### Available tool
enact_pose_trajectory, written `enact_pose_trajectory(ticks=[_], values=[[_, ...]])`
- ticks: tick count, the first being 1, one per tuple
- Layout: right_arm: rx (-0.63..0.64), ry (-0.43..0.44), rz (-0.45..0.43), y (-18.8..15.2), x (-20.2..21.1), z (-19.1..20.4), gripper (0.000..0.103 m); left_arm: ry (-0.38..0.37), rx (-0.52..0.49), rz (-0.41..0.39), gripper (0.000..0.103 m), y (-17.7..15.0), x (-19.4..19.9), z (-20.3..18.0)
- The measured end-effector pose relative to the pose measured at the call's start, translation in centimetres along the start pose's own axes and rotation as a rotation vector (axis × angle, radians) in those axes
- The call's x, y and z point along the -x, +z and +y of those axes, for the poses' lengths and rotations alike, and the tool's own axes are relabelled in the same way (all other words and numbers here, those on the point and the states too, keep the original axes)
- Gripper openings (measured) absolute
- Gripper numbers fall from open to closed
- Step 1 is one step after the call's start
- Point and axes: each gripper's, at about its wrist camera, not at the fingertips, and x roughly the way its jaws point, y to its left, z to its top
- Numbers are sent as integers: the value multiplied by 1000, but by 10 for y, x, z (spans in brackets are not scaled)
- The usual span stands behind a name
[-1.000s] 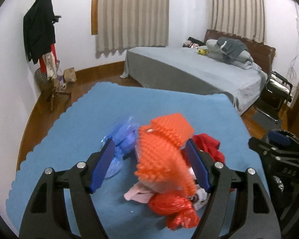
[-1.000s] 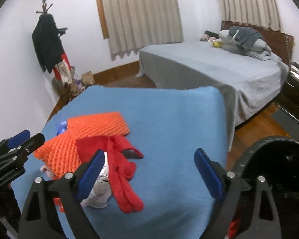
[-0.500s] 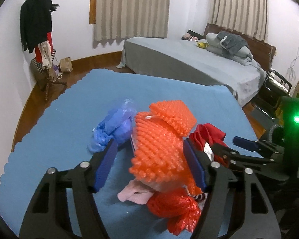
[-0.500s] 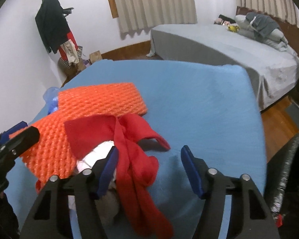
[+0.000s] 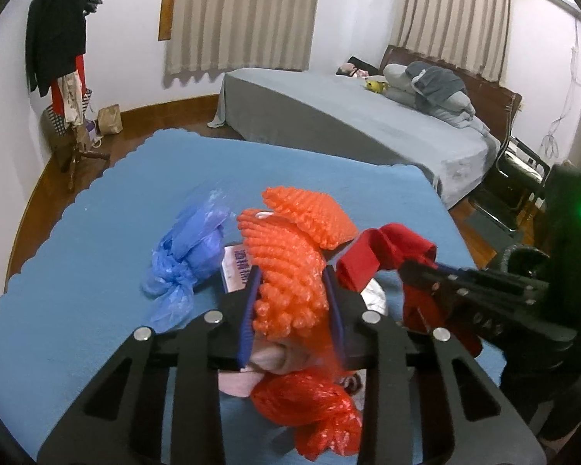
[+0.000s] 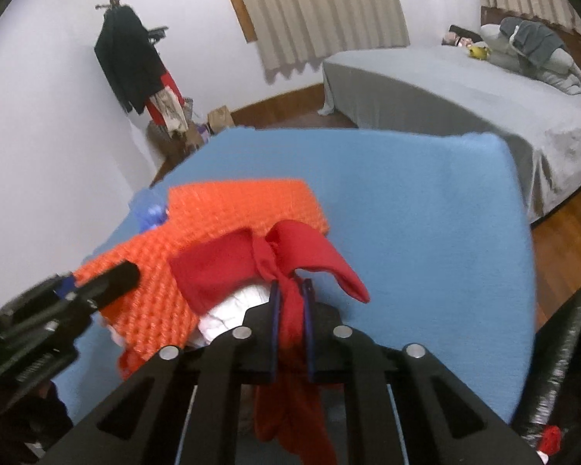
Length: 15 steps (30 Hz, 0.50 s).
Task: Collect trash
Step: 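Grasp the orange mesh bag with the left tool while the right tool grasps the red cloth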
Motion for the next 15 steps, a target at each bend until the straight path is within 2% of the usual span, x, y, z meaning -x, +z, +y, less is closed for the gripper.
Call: enact_pose_trajectory(ticks=[15], values=[[-4, 6, -123, 9, 77, 0, 10, -21, -9, -107, 28, 19, 47, -18]])
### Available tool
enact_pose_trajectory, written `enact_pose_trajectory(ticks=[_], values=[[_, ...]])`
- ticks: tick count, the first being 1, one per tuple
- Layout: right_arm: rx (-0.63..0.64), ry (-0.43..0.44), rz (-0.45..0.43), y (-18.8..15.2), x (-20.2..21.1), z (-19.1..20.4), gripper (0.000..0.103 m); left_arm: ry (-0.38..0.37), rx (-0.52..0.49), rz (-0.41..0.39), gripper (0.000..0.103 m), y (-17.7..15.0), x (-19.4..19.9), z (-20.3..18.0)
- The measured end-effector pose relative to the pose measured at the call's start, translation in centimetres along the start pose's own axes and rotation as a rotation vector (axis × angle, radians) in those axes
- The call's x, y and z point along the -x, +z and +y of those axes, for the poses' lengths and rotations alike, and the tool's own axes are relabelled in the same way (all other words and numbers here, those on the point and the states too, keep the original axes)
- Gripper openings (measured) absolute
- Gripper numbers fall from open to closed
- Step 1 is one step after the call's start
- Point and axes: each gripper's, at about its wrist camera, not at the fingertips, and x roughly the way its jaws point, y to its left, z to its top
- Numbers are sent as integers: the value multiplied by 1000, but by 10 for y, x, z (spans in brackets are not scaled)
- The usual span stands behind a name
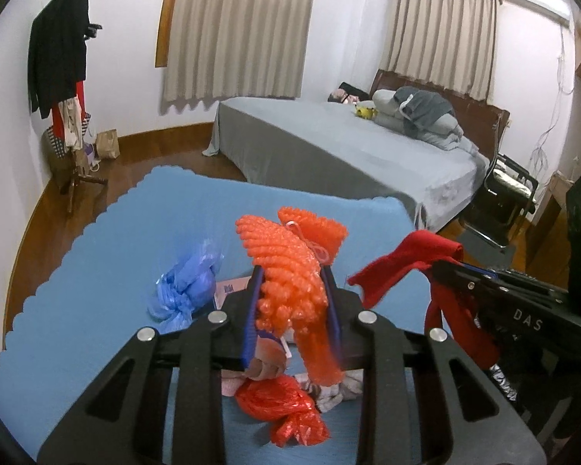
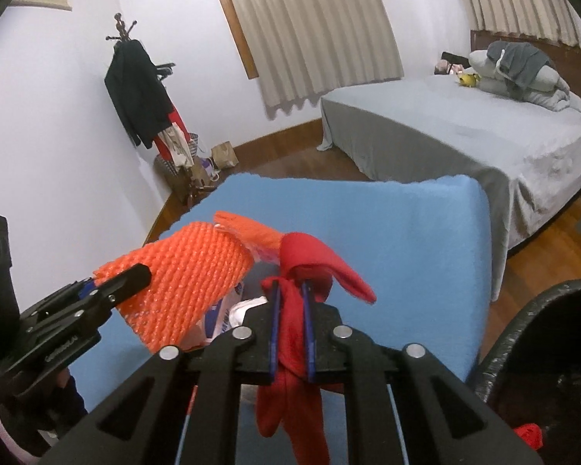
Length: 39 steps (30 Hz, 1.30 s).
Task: Collect trash
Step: 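Grasp the orange mesh bag with the left tool while the right tool grasps the red cloth, then carry the orange mesh bag and red cloth to the bin and release them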
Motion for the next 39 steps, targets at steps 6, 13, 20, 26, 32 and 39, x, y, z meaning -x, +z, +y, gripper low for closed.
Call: enact_pose_trajectory(ticks=[6, 13, 20, 26, 32, 39], values=[[2, 3, -33, 4, 19, 5, 10, -5, 2, -35, 27, 8, 17, -5], [13, 5, -46, 7, 28, 4, 10, -14, -7, -64, 27, 10, 31, -11], [21, -58, 61, -19, -1, -2, 19, -23, -20, 11, 27, -16, 13, -8], [-2, -98, 146, -46, -27, -10, 44, -26, -23, 84, 27, -43, -2, -4], [-24, -138, 243, -70, -56, -26, 52, -20, -18, 117, 26, -56, -8, 4], [-46, -62, 256, -70, -55, -34, 9, -28, -10, 112, 25, -55, -7, 6]])
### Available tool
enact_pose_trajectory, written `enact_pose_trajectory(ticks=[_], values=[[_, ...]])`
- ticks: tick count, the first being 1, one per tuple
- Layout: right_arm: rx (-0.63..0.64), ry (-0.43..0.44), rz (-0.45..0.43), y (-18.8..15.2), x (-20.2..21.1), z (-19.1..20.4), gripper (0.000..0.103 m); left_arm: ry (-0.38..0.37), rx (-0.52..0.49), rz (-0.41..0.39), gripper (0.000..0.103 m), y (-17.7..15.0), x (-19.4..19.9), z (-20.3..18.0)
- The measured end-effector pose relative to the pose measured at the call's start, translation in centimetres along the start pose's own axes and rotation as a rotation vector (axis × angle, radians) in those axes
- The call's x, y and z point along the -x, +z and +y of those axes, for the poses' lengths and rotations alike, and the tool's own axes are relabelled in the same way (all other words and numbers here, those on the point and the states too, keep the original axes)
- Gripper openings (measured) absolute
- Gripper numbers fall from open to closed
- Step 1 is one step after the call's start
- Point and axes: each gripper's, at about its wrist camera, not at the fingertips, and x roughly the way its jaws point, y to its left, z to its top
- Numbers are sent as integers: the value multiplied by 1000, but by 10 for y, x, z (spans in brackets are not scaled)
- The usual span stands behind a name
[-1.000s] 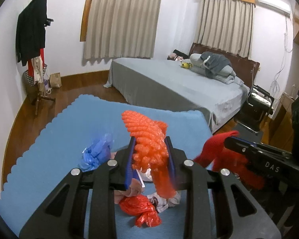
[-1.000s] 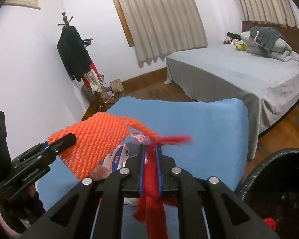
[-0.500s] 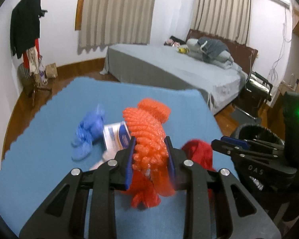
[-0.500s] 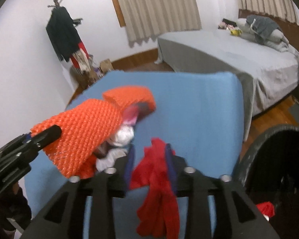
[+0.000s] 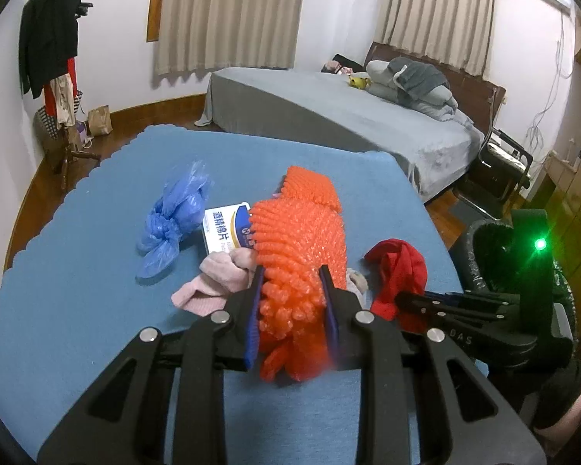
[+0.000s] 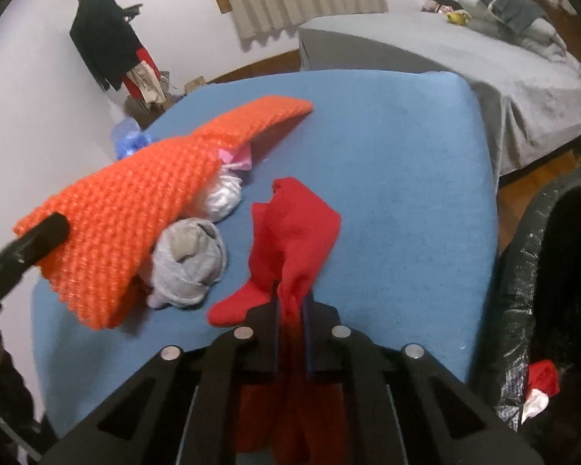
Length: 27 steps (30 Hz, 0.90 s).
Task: Collect trash
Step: 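Carry the orange mesh bag and red cloth to the bin and release them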
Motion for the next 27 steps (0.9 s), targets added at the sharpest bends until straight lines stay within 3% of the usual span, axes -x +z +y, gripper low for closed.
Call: enact_pose_trajectory(ticks=[16, 27], values=[[43, 58, -247, 29, 114, 20, 9, -82, -37, -128, 25, 34, 44, -41], [38, 1, -329, 27, 169, 2, 9, -174, -89, -178, 25, 42, 62, -95]])
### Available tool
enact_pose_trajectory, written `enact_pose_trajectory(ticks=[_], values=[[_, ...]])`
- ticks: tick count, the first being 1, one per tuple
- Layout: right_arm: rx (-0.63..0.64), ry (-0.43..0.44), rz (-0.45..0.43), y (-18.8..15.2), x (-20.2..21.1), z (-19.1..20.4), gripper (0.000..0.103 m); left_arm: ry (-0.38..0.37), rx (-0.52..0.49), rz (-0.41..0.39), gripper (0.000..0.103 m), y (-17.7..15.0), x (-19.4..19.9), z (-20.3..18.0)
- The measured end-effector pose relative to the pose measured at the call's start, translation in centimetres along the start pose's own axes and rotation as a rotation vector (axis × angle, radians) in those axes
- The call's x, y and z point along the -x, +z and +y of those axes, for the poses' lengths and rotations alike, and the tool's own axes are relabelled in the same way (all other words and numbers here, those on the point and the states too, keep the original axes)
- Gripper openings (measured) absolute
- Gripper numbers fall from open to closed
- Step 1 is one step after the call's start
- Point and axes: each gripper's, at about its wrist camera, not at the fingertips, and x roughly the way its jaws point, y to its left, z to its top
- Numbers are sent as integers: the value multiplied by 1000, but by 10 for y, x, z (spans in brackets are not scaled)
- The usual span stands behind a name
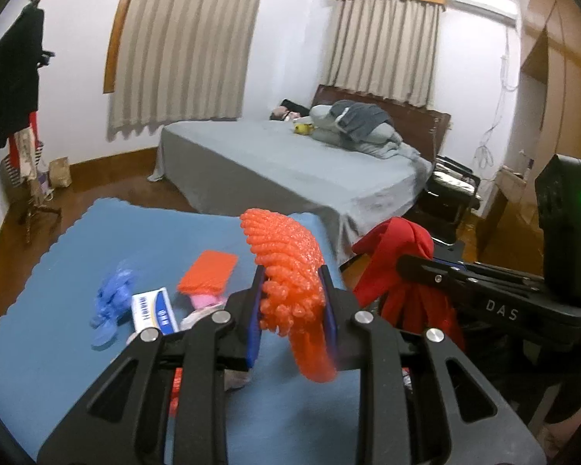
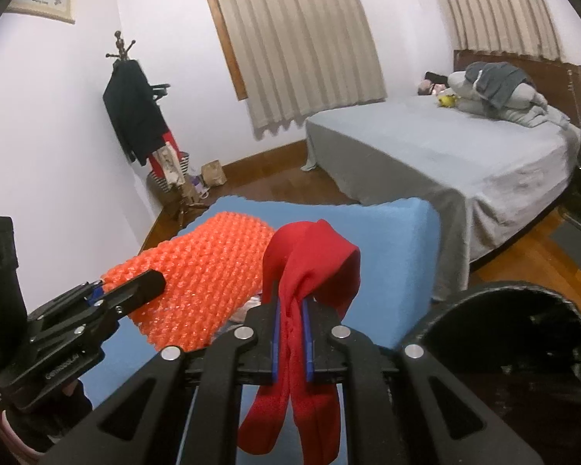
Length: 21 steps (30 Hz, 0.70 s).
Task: Collect trash
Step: 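Carry the orange mesh bag and red cloth to the bin and release them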
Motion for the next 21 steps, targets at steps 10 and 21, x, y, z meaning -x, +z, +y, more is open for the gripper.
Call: enact_pose_trajectory(ticks=[10, 21], values=[[-41, -115, -16, -6, 32, -39, 9, -81, -39, 11, 25, -2, -12, -34], [-125, -259, 29, -30, 54, -96, 13, -220, -109, 83, 25, -9, -63, -93]])
